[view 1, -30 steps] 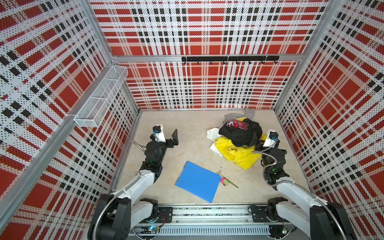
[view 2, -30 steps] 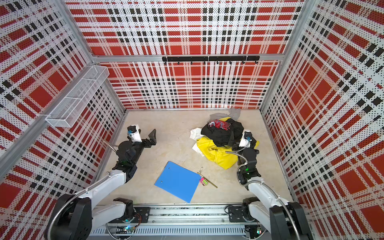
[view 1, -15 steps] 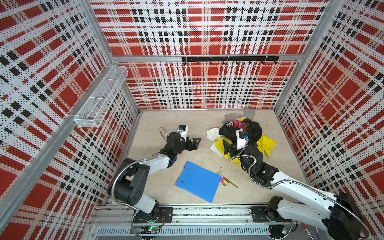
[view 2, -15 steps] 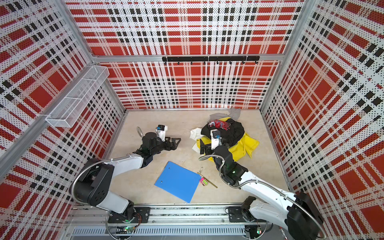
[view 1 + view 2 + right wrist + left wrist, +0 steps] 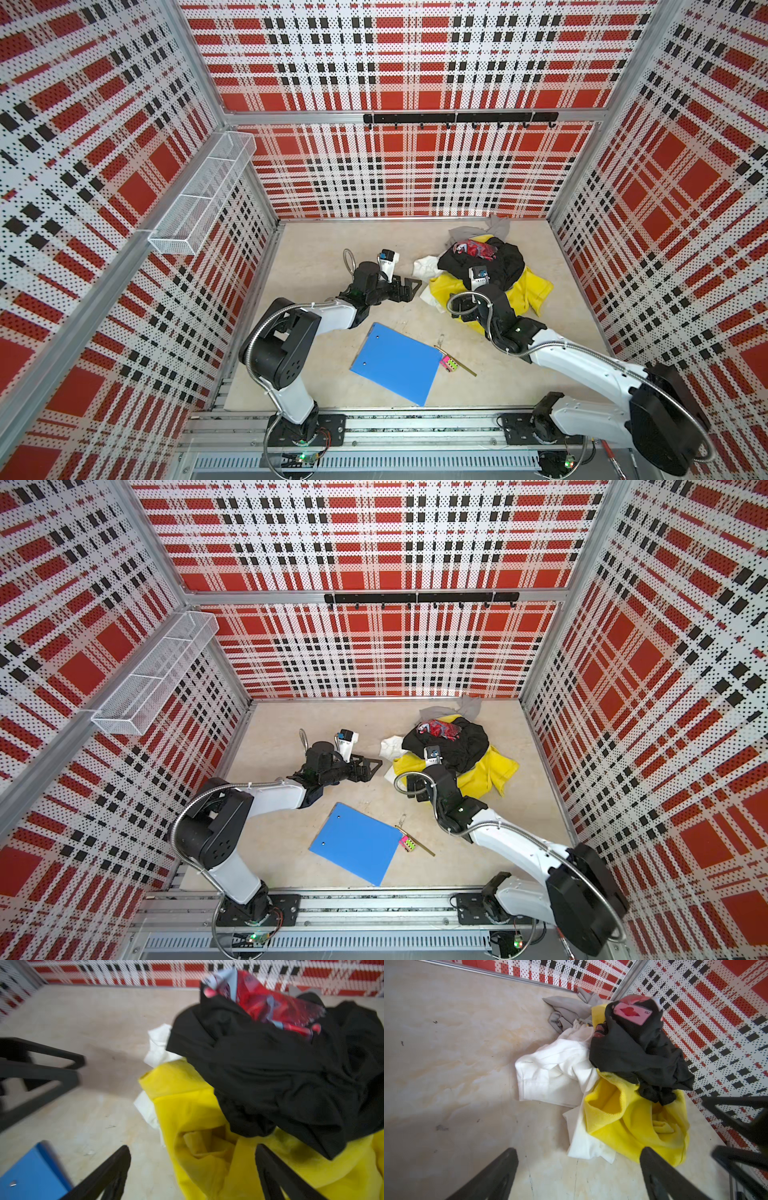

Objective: Pick out a specific cloth from the pile

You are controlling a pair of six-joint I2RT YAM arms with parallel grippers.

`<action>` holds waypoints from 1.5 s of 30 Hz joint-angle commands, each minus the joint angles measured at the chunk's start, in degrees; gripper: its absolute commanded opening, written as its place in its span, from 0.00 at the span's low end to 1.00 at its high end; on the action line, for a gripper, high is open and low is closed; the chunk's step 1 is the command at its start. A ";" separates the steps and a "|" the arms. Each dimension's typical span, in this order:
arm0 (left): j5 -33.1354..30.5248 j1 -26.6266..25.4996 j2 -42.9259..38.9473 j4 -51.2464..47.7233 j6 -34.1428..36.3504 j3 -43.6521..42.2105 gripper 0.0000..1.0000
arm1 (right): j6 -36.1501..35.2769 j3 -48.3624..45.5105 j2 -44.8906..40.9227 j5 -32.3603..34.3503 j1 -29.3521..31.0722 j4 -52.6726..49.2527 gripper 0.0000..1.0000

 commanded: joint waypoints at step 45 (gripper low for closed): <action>-3.92 -4.19 0.96 1.20 1.19 2.26 0.82 | -2.11 -2.88 -2.45 -12.97 -22.18 1.16 0.54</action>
